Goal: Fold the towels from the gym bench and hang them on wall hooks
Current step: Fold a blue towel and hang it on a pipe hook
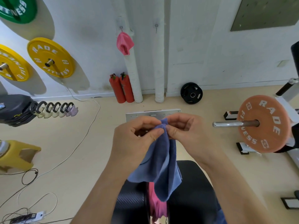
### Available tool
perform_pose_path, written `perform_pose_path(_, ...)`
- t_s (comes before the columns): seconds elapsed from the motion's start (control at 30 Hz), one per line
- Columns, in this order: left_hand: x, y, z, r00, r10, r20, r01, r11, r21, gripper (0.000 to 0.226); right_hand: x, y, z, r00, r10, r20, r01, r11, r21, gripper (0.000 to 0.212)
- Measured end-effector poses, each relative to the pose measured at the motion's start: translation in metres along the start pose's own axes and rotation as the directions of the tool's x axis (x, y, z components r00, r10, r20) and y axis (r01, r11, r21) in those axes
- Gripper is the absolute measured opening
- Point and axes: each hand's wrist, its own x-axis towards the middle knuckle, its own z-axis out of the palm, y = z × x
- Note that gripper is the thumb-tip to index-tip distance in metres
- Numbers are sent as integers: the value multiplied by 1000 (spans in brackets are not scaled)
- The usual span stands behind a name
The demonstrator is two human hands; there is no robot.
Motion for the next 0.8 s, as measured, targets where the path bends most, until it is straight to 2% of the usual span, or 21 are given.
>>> perform_pose_path(0.17,4,4,3,996,40,-84,-34,997,71,30,-3,-4,2,999,-28,-26,29,999,23,18)
perform_pose_path(0.47,1,8,1,992,86,-95,-82,996,39,29,-11,-12,1,992,-128,20,129,987,-92,25)
perform_pose_path(0.57,0,8,2,994,40,-102,-38,999,27,31,-11,-11,0,989,-144,37,148,980,-130,26)
perform_pose_path(0.63,0,8,2,995,63,-79,-60,997,43,34,-10,-11,-1,986,-160,37,164,977,-140,27)
perform_pose_path(0.8,4,9,-1,991,123,-61,-114,985,128,20,-10,-10,0,985,-167,41,170,978,-119,32)
